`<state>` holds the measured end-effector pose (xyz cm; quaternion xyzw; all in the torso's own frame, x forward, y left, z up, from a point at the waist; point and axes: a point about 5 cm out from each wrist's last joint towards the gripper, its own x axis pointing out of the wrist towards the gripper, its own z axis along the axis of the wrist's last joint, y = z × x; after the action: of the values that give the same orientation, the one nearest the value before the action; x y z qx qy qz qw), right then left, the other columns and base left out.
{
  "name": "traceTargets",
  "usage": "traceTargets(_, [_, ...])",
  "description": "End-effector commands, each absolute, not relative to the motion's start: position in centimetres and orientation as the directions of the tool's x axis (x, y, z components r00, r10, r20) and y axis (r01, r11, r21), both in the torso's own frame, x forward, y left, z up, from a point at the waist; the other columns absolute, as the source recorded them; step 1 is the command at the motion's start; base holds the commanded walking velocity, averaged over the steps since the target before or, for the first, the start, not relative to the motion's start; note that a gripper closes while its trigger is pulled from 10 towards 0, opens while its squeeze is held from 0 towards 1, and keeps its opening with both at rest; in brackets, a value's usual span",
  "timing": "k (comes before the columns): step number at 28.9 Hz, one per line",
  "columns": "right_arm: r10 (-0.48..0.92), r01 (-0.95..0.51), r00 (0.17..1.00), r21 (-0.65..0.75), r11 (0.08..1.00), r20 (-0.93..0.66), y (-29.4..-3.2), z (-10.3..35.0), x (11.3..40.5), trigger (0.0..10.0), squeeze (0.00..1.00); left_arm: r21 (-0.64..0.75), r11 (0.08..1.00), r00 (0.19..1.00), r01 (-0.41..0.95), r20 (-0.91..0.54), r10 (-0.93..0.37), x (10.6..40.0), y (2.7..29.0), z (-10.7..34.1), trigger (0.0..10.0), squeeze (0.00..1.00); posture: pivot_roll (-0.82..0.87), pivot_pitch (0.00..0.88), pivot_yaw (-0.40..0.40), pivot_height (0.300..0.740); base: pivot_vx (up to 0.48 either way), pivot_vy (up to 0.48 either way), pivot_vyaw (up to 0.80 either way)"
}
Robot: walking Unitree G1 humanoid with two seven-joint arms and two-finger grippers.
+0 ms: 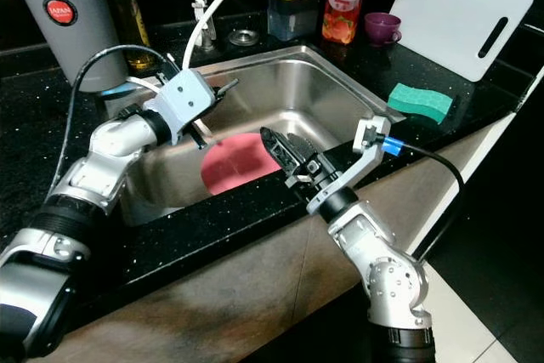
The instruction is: Kitchen organization
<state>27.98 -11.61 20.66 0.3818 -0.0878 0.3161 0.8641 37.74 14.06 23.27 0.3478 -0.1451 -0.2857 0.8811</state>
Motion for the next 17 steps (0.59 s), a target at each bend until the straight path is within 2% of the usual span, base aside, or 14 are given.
traceTargets(1, [0.480, -0.626, 0.776, 0.589, 0.512, 0.408, -11.5, 20.9, 27.7, 10.0, 0.00, 0.708, 0.585, 0.796, 0.397, 0.052, -0.603, 37.8, 14.1, 23.2, 10.0, 0.00, 0.01, 0.000, 0.016, 0.740, 0.000, 0.000, 0.00])
traceTargets(16, [0.475, -0.639, 0.767, 0.586, 0.498, 0.432, -11.3, 21.3, 27.9, 10.0, 0.00, 0.724, 0.593, 0.809, 0.352, 0.082, -0.582, 38.3, 14.7, 24.2, 10.0, 0.00, 0.01, 0.000, 0.011, 0.740, 0.000, 0.000, 0.00])
traceTargets(17, [0.477, -0.642, 0.764, 0.585, 0.496, 0.434, -11.2, 21.3, 27.9, 10.0, 0.00, 0.723, 0.596, 0.811, 0.349, 0.086, -0.579, 38.4, 14.8, 24.3, 10.0, 0.16, 0.01, 0.000, 0.012, 0.740, 0.000, 0.000, 0.00])
